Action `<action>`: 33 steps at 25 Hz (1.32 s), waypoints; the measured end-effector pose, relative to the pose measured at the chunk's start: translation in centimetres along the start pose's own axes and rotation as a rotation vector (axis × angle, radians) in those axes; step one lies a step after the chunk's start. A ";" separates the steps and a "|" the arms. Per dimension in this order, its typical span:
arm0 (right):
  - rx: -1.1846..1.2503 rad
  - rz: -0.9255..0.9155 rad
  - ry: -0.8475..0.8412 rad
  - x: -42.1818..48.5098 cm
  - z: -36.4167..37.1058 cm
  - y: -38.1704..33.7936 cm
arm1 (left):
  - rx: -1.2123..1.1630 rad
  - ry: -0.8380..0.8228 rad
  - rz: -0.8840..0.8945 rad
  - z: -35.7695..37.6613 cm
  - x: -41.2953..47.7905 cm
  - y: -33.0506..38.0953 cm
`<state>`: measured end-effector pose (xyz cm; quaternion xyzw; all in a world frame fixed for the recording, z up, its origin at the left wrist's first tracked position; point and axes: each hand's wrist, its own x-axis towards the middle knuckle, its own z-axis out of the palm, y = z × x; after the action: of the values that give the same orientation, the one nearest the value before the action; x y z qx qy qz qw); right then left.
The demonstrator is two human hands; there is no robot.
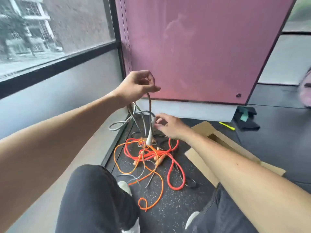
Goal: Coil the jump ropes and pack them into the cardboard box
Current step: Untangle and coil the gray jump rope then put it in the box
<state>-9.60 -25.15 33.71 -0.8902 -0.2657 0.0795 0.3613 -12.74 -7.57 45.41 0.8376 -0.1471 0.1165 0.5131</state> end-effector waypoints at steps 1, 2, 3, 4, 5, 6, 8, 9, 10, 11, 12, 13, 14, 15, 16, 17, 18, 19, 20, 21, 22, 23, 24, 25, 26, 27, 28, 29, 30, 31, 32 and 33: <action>0.040 -0.007 -0.054 -0.4 -0.8 -0.6 | -0.013 0.023 0.020 -0.2 0.1 0.4; 0.087 -0.006 -0.113 -0.9 -1.5 -1.1 | -0.017 0.048 0.030 -0.2 0.4 0.6; 0.135 0.004 -0.153 -1.1 -1.8 -1.5 | -0.021 0.082 0.033 0.0 0.7 0.5; 0.162 0.009 -0.159 -1.2 -1.9 -1.7 | -0.033 0.117 0.029 0.1 1.1 0.1; 0.167 0.004 -0.130 -1.0 -1.9 -1.5 | -0.050 0.151 0.024 0.3 1.5 -0.4; 0.191 -0.011 -0.089 -0.8 -1.9 -1.1 | -0.066 0.186 0.023 0.5 2.0 -1.0; 0.329 -0.027 0.002 0.1 -2.4 0.1 | -0.072 0.268 0.000 1.1 3.0 -3.0; 0.386 -0.014 0.051 0.7 -3.0 0.9 | -0.068 0.296 -0.037 1.3 3.4 -4.4; 0.408 0.005 0.103 1.3 -3.6 1.8 | -0.062 0.309 -0.083 1.6 3.8 -6.0; 0.399 0.027 0.149 2.2 -4.0 3.1 | -0.050 0.305 -0.121 1.8 4.2 -7.7; 0.382 0.049 0.186 2.8 -4.2 4.3 | -0.036 0.289 -0.151 2.1 4.4 -9.3; 0.373 0.075 0.217 3.5 -4.1 5.6 | -0.025 0.272 -0.175 2.7 4.5 -10.8; 0.362 0.101 0.245 4.2 -4.0 7.0 | -0.024 0.261 -0.199 3.5 4.8 -12.2; 0.330 0.125 0.274 4.7 -3.7 8.3 | -0.044 0.255 -0.230 4.7 4.9 -13.4; 0.286 0.144 0.283 5.0 -3.6 9.1 | -0.067 0.255 -0.263 5.9 4.9 -14.6; 0.237 0.161 0.274 5.4 -3.6 9.6 | -0.069 0.250 -0.301 7.0 5.0 -15.6; 0.203 0.181 0.267 5.9 -3.6 10.0 | -0.050 0.231 -0.352 7.8 5.3 -16.5; 0.202 0.215 0.278 6.3 -3.6 10.2 | -0.020 0.191 -0.415 8.5 5.6 -17.2; 0.269 0.257 0.306 6.6 -3.6 10.3 | 0.029 0.142 -0.464 8.9 6.0 -17.4; 0.424 0.314 0.332 6.8 -3.5 10.2 | 0.097 0.100 -0.486 9.0 6.3 -17.5; 0.632 0.379 0.340 7.0 -3.5 10.0 | 0.183 0.091 -0.473 9.2 6.7 -17.7; 0.831 0.430 0.345 7.3 -3.6 9.7 | 0.274 0.120 -0.438 9.5 7.1 -17.5; 0.988 0.463 0.359 7.6 -3.8 9.4 | 0.352 0.173 -0.383 10.0 7.4 -16.9; 1.097 0.487 0.374 7.7 -4.0 9.3 | 0.412 0.224 -0.314 10.7 7.5 -15.9; 1.181 0.495 0.376 7.8 -4.2 9.0 | 0.465 0.256 -0.237 11.3 7.4 -14.9; 1.233 0.489 0.362 7.9 -4.2 9.0 | 0.511 0.267 -0.166 12.0 7.1 -14.0; 1.242 0.487 0.342 7.9 -4.4 8.7 | 0.570 0.240 -0.109 12.6 6.8 -13.4; 1.209 0.484 0.326 7.8 -4.4 8.7 | 0.632 0.177 -0.068 13.1 6.5 -13.0; 1.166 0.482 0.314 7.7 -4.4 8.4 | 0.672 0.099 -0.047 13.5 6.3 -12.9; 1.126 0.467 0.306 7.6 -4.3 8.2 | 0.675 0.029 -0.037 13.9 6.0 -13.2; 1.102 0.450 0.306 7.6 -4.3 8.1 | 0.632 -0.018 -0.037 14.1 6.0 -13.5; 1.071 0.434 0.321 7.7 -4.3 8.2 | 0.547 -0.036 -0.047 14.1 6.0 -13.9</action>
<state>1.75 -28.58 31.60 -0.6191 0.0570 0.1387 0.7708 -1.47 -14.95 29.72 0.9502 -0.0995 0.1252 0.2675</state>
